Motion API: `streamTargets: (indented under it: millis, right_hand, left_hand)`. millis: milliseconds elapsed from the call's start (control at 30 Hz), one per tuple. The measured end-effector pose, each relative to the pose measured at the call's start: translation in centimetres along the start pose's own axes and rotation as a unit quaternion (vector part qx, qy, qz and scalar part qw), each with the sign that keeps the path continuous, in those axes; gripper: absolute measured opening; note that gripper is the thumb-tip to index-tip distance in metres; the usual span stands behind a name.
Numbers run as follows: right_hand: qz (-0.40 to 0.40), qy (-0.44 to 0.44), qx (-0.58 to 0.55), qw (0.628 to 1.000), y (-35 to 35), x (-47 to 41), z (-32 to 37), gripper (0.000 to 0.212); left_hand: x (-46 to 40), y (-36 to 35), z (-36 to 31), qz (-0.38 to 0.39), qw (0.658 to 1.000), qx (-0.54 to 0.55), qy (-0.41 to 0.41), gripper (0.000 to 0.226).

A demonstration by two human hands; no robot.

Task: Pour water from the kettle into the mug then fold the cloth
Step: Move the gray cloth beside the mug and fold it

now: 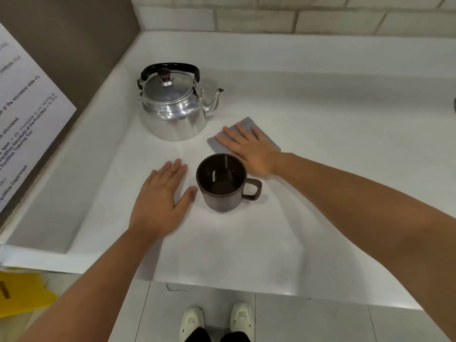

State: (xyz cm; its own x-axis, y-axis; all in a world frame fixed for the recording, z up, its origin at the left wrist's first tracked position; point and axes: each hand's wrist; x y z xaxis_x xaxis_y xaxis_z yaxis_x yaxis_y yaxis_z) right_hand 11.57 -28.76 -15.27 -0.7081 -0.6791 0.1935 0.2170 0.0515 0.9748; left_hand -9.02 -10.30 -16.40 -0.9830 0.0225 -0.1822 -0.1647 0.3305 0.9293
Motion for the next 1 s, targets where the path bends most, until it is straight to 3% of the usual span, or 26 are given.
streamTargets:
  millis: [67,233,400,567,667,867,1000]
  right_hand:
    - [-0.005,0.009,-0.004,1.000,0.1,0.9,-1.6,0.061]
    - [-0.040,-0.244,-0.037,0.968,-0.9,6.9,-5.7,0.062]
    - [-0.057,-0.319,-0.075,0.943,-3.8,17.8,-1.6,0.063]
    - [-0.052,-0.310,-0.083,0.946,-5.6,23.7,8.0,0.066]
    - [-0.050,-0.258,-0.100,0.960,-6.1,23.4,13.3,0.064]
    - [-0.043,-0.105,-0.100,0.989,-6.5,17.7,22.5,0.063]
    - [-0.005,-0.107,-0.107,0.988,-4.6,10.6,25.5,0.063]
  left_hand:
    - [0.0,0.0,0.0,-0.001,1.000,-0.001,0.001,0.065]
    - [0.1,0.1,-0.1,0.000,1.000,-0.007,-0.002,0.065]
    - [0.2,0.1,-0.4,0.014,1.000,-0.010,-0.006,0.063]
    - [0.3,1.1,0.0,0.036,0.998,0.043,-0.020,0.060]
    - [1.3,2.1,1.0,0.052,0.996,0.069,-0.037,0.054]
    - [5.4,4.4,3.8,0.047,0.991,0.124,-0.020,0.037]
    - [6.8,6.1,4.4,-0.030,0.985,0.171,0.008,0.031]
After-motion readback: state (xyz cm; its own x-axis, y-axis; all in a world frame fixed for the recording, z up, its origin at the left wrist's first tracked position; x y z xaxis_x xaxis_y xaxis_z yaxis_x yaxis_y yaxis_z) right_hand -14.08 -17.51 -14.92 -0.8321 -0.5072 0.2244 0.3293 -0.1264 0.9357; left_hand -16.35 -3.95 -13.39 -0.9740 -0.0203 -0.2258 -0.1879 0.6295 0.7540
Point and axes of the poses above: each hand's wrist, its own x-axis away from the middle knuckle, its own y-axis out of the back of the hand, z = x × y, and after that the axes turned 13 degrees about -y, right-handed
